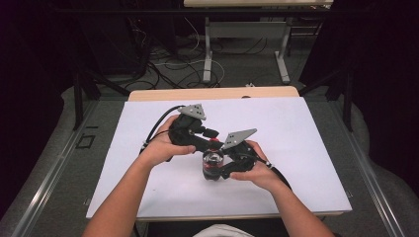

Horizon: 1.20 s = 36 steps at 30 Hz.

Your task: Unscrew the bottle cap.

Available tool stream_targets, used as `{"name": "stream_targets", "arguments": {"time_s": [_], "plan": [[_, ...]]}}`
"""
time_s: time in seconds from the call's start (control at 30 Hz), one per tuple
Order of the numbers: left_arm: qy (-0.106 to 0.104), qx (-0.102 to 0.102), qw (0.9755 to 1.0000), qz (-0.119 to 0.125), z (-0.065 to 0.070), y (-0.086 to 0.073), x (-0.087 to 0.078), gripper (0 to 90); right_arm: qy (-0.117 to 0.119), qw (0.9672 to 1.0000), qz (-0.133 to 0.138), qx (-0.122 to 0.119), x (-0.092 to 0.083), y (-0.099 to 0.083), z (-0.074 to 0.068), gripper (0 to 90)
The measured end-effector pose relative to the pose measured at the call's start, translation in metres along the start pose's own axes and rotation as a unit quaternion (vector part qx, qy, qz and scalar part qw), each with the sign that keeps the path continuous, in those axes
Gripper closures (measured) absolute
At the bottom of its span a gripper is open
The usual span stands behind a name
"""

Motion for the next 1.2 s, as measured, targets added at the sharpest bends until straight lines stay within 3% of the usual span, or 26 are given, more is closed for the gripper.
{"name": "stream_targets", "arguments": {"time_s": [0.23,0.33,0.43,0.47,0.5,0.53,0.57,0.6,0.63,0.67,0.7,0.77,0.83,0.9,1.0,1.03,1.2], "plan": [[-0.006,0.013,0.9998,-0.017,-0.001,-0.001,0.002,61.2,0.006,1.0,-0.003,-0.002,0.001,-0.001,-0.002,29.6],[0.007,0.006,0.9998,-0.016,-0.001,-0.002,0.001,61.5,0.004,1.0,-0.007,-0.004,0.002,-0.001,-0.002,29.6],[0.035,-0.02,0.9991,-0.011,0.001,-0.001,0.002,61.6,-0.012,0.9999,-0.004,0.002,0.003,-0.001,-0.001,29.6],[0.066,-0.056,0.9962,0.005,0.003,0.0,0.004,61.6,-0.017,0.9999,-0.002,0.0,0.003,0.0,0.001,29.6],[0.066,-0.056,0.9962,0.005,0.003,0.0,0.004,61.7,-0.017,0.9999,-0.002,0.0,0.003,0.0,0.001,29.6],[0.095,-0.087,0.9915,0.014,0.006,0.002,0.007,61.7,-0.031,0.9995,-0.005,0.008,0.002,0.0,0.002,29.6],[0.095,-0.087,0.9915,0.014,0.006,0.002,0.007,61.7,-0.031,0.9995,-0.005,0.008,0.002,0.0,0.002,29.6],[0.109,-0.11,0.9877,0.022,0.007,0.003,0.008,61.7,-0.045,0.9989,-0.006,0.01,0.002,0.0,0.002,29.6],[0.142,-0.13,0.9806,0.034,0.008,0.004,0.012,61.7,-0.053,0.9985,-0.004,0.012,0.002,0.0,0.003,29.6],[0.158,-0.148,0.9754,0.039,0.009,0.005,0.013,61.7,-0.058,0.9982,-0.005,0.014,0.003,-0.001,0.002,29.6],[0.158,-0.148,0.9754,0.039,0.009,0.005,0.013,61.7,-0.058,0.9982,-0.005,0.014,0.003,-0.001,0.002,29.6],[0.181,-0.158,0.9696,0.046,0.011,0.006,0.017,61.8,-0.07,0.9974,-0.007,0.015,0.003,-0.001,0.003,29.6],[0.192,-0.168,0.9655,0.053,0.012,0.007,0.018,61.8,-0.075,0.997,-0.001,0.02,0.004,-0.001,0.003,29.7],[0.196,-0.177,0.9625,0.061,0.012,0.007,0.017,61.8,-0.079,0.9966,0.007,0.02,0.004,-0.001,0.004,29.7],[0.192,-0.188,0.9607,0.069,0.01,0.007,0.013,61.9,-0.085,0.9961,0.009,0.024,0.002,-0.001,0.004,29.7],[0.194,-0.199,0.9578,0.073,0.009,0.006,0.011,61.9,-0.087,0.9959,0.013,0.021,0.002,0.0,0.004,29.7],[0.19,-0.205,0.9569,0.08,0.008,0.004,0.009,61.9,-0.088,0.9957,0.016,0.024,0.001,0.0,0.003,29.7]]}}
Point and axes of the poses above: each handheld gripper's, and its own axes: x roughly forward along the jaws, y roughly out of its top, z roughly to its right, the point moved 3 cm from there along x, roughly forward along the jaws, and after that the axes turned 12 degrees about -y, right-handed, at the moved point
